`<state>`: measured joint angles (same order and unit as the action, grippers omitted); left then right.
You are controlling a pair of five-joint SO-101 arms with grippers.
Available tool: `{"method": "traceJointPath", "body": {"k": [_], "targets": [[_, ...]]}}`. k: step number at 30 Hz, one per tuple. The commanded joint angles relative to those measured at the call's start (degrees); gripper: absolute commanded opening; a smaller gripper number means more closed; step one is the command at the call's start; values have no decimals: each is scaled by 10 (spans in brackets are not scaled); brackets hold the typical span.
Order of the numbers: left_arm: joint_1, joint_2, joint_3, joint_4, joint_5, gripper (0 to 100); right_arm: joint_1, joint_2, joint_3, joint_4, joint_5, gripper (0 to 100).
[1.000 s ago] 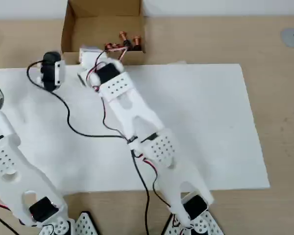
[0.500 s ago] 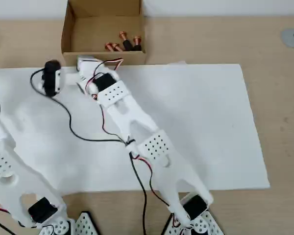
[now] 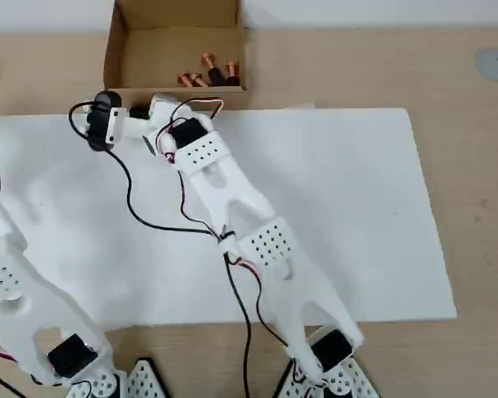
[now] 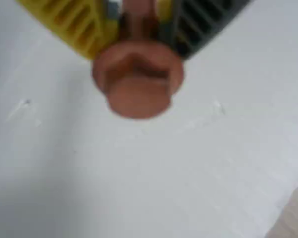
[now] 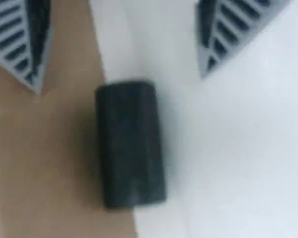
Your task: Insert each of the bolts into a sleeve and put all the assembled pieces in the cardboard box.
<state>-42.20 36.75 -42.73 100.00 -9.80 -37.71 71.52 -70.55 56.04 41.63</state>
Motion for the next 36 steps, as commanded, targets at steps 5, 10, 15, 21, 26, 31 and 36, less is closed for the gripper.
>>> {"method": "traceJointPath", "body": {"k": [5, 10, 15, 21, 26, 31, 36], "targets": [[0, -46, -3, 4, 1, 17, 3, -8, -28, 9, -4, 253], [0, -46, -3, 4, 1, 17, -8, -7, -27, -11, -4, 253], [-1, -46, -3, 4, 1, 17, -24, -7, -27, -54, -4, 253], [-4, -65, 8, 4, 1, 17, -30, -2, -26, -58, -4, 253], [8, -126, 58, 3, -1, 17, -28, 9, -31, -58, -3, 252], [10, -167, 99, -22, -1, 17, -21, 9, -31, -57, -3, 252], [7, -177, 148, -49, -2, 17, -4, 9, -31, -57, -3, 224]]}}
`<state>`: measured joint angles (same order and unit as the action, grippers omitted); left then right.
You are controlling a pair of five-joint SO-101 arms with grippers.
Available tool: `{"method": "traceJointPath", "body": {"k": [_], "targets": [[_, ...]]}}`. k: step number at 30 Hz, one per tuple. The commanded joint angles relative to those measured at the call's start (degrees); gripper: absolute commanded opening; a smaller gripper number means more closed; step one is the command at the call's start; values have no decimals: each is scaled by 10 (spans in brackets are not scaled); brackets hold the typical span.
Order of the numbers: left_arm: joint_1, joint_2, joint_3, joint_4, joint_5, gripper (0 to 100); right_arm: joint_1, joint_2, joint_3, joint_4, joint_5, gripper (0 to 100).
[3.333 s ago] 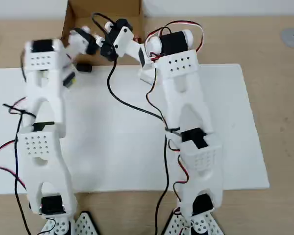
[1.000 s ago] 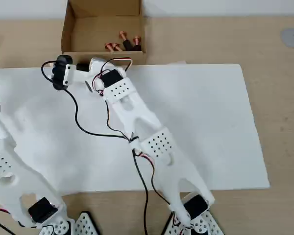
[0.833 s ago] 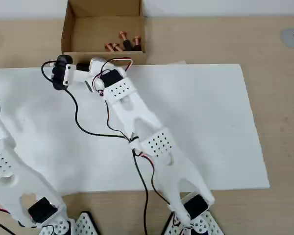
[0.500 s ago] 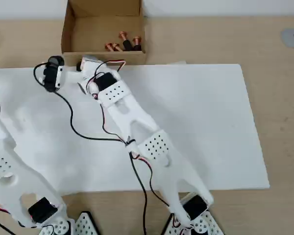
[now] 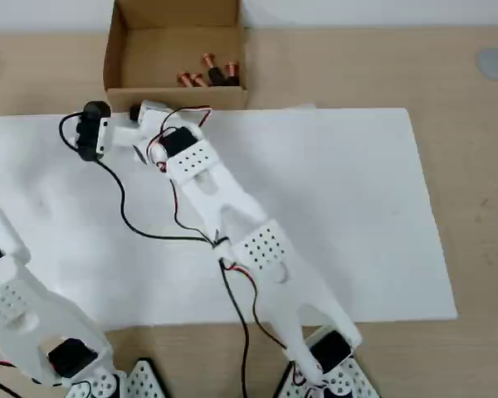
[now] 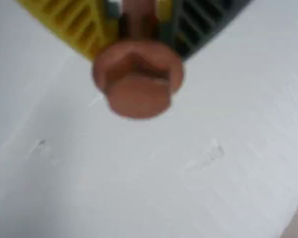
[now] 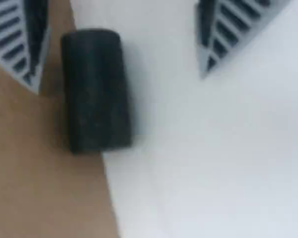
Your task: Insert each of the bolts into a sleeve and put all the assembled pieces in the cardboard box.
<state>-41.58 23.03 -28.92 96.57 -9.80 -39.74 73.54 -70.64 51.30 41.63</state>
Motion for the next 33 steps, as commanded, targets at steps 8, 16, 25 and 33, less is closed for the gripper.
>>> {"method": "traceJointPath", "body": {"k": [8, 16, 25, 33], "targets": [[-3, -51, 14, -20, -3, 17, 25, -11, -31, -5, -3, 183], [-29, -105, 19, -19, -27, 17, 24, -11, -31, -9, -3, 62], [-37, -107, 19, -17, -31, 17, 24, -19, -30, -4, -3, 52], [-33, -108, 19, -17, -31, 17, 25, -66, -31, 64, -4, 25]]}}
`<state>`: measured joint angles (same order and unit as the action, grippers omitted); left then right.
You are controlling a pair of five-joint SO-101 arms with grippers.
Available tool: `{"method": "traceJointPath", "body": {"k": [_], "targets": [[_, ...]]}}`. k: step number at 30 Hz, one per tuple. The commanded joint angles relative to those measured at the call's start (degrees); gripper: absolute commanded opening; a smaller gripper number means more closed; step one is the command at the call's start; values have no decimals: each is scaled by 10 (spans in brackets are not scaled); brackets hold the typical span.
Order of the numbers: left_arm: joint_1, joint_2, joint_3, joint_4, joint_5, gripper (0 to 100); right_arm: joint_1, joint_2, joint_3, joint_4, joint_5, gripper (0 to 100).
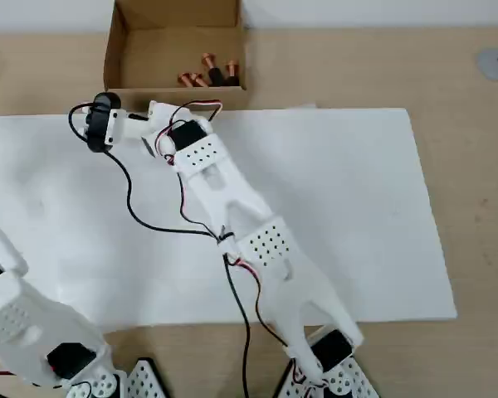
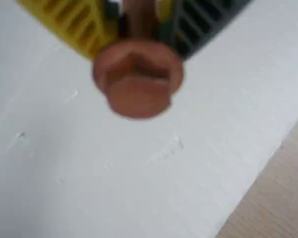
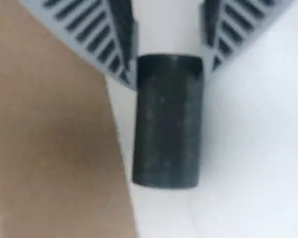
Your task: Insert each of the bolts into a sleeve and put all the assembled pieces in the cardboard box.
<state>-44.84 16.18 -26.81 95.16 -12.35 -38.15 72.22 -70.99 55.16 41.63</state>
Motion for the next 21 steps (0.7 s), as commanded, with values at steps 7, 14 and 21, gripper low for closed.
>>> {"method": "traceJointPath", "body": {"k": [7, 14, 21], "targets": [[0, -39, -2, -2, -5, 17, 27, -110, -28, 78, -6, 12], [1, -40, -8, 10, -5, 17, 35, -184, -28, 120, -7, 12], [7, -43, -3, 19, -5, 17, 37, -252, -28, 251, -10, 12]]}}
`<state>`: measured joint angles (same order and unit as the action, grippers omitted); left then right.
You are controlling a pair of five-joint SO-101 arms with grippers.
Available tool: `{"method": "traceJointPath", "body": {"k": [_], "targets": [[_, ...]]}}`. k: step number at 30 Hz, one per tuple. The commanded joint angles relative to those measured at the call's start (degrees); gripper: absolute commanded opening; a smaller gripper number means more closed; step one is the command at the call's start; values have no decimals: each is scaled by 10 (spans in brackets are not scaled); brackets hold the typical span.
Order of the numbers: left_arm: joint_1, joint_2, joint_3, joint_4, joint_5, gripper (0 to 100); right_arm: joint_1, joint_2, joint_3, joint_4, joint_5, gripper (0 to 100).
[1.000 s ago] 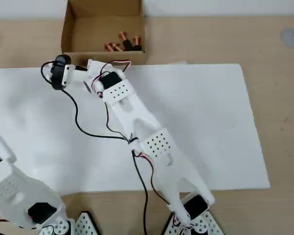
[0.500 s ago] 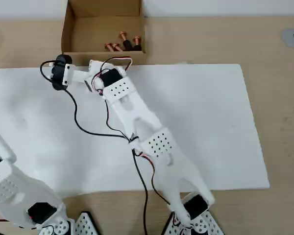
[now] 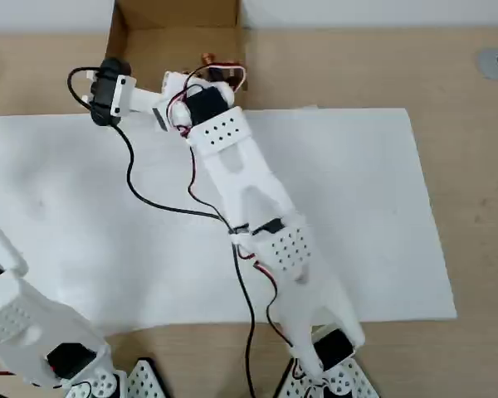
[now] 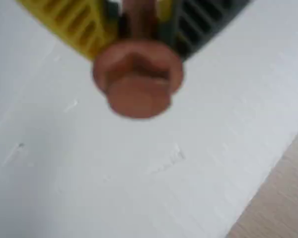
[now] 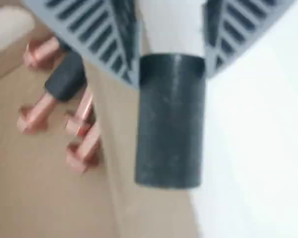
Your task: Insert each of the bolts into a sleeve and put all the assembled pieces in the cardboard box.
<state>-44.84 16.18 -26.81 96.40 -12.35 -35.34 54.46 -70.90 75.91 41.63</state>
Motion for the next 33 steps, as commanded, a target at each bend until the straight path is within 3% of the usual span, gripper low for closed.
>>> {"method": "traceJointPath", "body": {"k": [1, 10, 14, 22, 26, 33], "targets": [[16, -47, -2, 18, -5, 17, 10, -87, -29, 62, -19, 12], [131, -150, 84, 23, -4, 17, 24, -238, -94, 178, -165, 12], [142, -187, 132, -15, -3, 17, 27, -273, -145, 266, -206, 12], [140, -211, 159, -18, -4, 16, 27, -310, -174, 267, -311, 12], [139, -211, 159, -16, -5, 16, 9, -325, -86, 267, -360, 12], [139, -211, 159, -16, -15, 16, -14, -444, 268, 265, -386, 12]]}}
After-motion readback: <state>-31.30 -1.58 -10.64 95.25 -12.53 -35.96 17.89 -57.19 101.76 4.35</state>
